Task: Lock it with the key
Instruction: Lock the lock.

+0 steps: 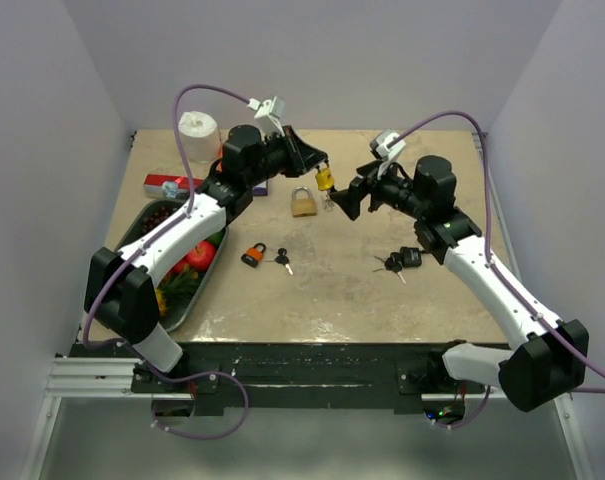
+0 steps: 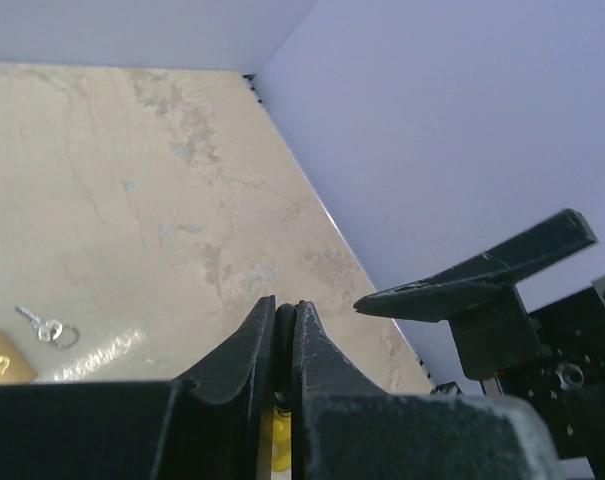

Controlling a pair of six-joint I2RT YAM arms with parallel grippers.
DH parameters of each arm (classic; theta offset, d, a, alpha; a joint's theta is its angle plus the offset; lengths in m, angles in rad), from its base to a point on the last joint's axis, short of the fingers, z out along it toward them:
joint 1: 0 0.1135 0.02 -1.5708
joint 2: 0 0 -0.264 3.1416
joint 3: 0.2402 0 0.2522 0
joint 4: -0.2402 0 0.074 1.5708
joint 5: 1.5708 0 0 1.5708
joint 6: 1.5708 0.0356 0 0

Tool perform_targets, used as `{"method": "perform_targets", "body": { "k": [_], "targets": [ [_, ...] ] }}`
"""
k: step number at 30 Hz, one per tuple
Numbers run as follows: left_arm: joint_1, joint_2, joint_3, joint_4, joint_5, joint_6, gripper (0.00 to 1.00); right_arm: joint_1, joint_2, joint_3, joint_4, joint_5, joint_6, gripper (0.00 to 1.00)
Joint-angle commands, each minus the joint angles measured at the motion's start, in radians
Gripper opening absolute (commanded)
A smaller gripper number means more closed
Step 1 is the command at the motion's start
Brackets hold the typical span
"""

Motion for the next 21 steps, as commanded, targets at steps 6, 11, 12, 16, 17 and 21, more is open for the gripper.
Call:
{"method": "perform_targets", "body": {
  "k": [6, 11, 12, 16, 17, 21],
  "targets": [
    [-0.012, -0.002, 0.159, -0.267, -0.266, -0.27, 0.0, 0.118, 0.068, 0.104, -0.025, 0.234, -0.203, 0.99],
    [-0.017, 0.012, 0.164, -0.341, -0.319, -0.419, 0.0, 0.149, 0.165, 0.15, -0.028, 0.257, -0.238, 0.99],
    [-0.018, 0.01, 0.163, -0.347, -0.319, -0.435, 0.0, 0.161, 0.182, 0.171, -0.029, 0.264, -0.239, 0.99],
    [-0.018, 0.013, 0.163, -0.358, -0.319, -0.488, 0.0, 0.196, 0.254, 0.23, -0.029, 0.349, -0.262, 0.99],
    [-0.018, 0.013, 0.163, -0.358, -0.317, -0.501, 0.0, 0.198, 0.265, 0.237, -0.029, 0.349, -0.281, 0.97],
    [-0.017, 0.007, 0.164, -0.358, -0.311, -0.508, 0.0, 0.241, 0.312, 0.268, -0.029, 0.378, -0.348, 0.87]
  ]
}}
